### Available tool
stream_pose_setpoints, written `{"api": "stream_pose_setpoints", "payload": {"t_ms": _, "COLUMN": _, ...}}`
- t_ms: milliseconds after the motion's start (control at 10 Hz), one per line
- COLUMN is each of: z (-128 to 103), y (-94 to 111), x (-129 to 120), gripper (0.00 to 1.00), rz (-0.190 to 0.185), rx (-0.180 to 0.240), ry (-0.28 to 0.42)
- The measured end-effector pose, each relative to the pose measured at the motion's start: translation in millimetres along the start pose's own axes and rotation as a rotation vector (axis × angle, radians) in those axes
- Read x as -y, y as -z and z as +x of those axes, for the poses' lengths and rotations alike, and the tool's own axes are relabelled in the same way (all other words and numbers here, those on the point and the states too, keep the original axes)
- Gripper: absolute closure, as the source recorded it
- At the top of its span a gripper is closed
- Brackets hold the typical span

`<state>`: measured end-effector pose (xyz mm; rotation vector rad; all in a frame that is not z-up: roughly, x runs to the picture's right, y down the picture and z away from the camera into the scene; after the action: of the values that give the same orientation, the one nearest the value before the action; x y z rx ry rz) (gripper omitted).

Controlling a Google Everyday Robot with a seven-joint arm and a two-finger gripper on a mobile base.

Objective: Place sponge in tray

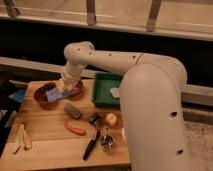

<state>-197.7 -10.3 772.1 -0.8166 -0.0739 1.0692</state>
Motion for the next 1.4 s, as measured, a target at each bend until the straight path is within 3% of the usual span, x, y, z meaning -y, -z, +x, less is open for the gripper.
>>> {"api": "stream_pose_setpoints", "payload": {"t_ms": 100, "z": 0.0, "y": 1.0, "x": 1.9, "gripper": 1.0, "rz": 0.005, "rx": 0.003, "ry": -0.001}}
{"api": "stream_pose_setpoints", "payload": {"t_ms": 400, "z": -7.8, "y": 24.0, "x": 20.7, "gripper": 1.0, "rz": 0.046, "rx": 0.066, "ry": -0.055}}
{"api": "stream_pose_setpoints", "payload": {"t_ms": 800, "z": -32.0, "y": 78.3, "x": 89.4, "gripper": 1.0, "rz": 0.126, "rx": 0.165, "ry": -0.168}}
{"api": "stream_pose_setpoints", "payload": {"t_ms": 1100, "z": -7.0, "y": 117.3, "x": 132.4, "gripper": 1.0, "rz": 0.184, "rx": 0.232, "ry": -0.296}}
{"api": "stream_pose_setpoints", "payload": {"t_ms": 1400, "z": 41.5, "y": 145.5, "x": 169.8, "gripper": 1.0, "rz": 0.229, "rx": 0.284, "ry": -0.451}}
